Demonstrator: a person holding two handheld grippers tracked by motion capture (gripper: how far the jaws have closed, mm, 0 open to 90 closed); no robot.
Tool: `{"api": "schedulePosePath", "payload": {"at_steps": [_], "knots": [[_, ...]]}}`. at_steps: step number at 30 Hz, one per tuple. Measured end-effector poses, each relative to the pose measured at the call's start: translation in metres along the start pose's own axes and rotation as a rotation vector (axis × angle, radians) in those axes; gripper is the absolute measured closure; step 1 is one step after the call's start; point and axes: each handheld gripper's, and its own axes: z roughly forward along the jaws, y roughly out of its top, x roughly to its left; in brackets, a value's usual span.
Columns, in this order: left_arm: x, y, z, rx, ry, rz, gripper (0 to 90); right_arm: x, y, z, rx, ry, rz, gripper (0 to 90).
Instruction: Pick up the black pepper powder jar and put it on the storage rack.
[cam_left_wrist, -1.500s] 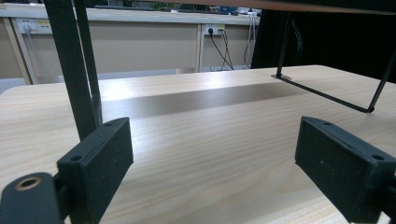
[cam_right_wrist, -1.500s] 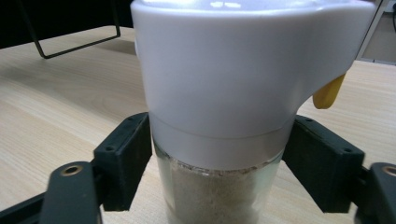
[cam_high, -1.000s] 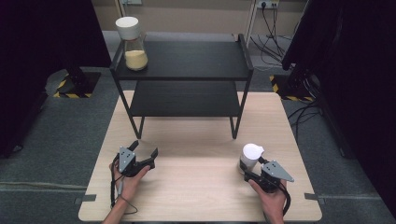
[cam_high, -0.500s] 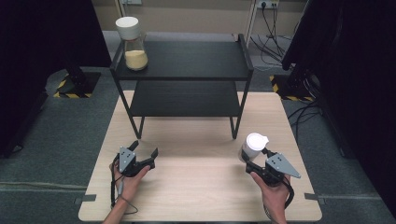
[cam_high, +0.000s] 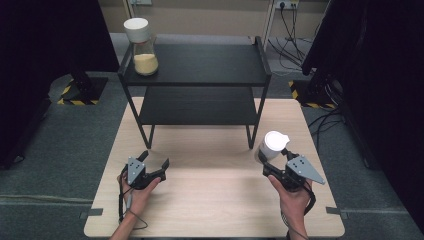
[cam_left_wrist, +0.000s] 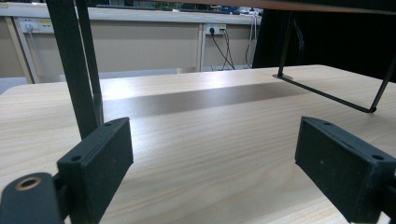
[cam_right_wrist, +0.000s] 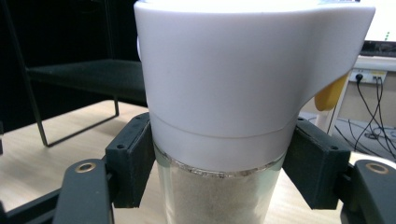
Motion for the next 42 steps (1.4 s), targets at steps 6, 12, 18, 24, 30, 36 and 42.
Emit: {"api": "schedulePosePath", "payload": {"at_steps": [6,12,18,24,30,36,42], "knots": [[0.000,0.000,0.000,-0.002,0.002,-0.004,11.0,0.003,0.011,0.005,-0.038,-0.006,0.001,31.1],[0.000,0.000,0.000,-0.002,0.001,-0.002,11.0,0.005,0.021,0.007,-0.075,-0.019,0.000,31.1],[0.000,0.000,0.000,-0.002,0.002,-0.003,11.0,0.006,0.027,0.009,-0.103,-0.026,0.008,31.1],[0.000,0.000,0.000,-0.002,0.003,-0.003,11.0,0.008,0.035,0.012,-0.129,-0.027,0.005,31.1],[0.000,0.000,0.000,-0.003,0.003,-0.006,11.0,0.011,0.044,0.016,-0.154,-0.029,0.005,31.2],[0.000,0.000,0.000,-0.002,0.003,-0.006,11.0,0.014,0.053,0.021,-0.179,-0.026,0.005,31.1],[0.000,0.000,0.000,-0.002,0.002,-0.007,11.0,0.016,0.061,0.027,-0.200,-0.030,0.011,31.2]]}}
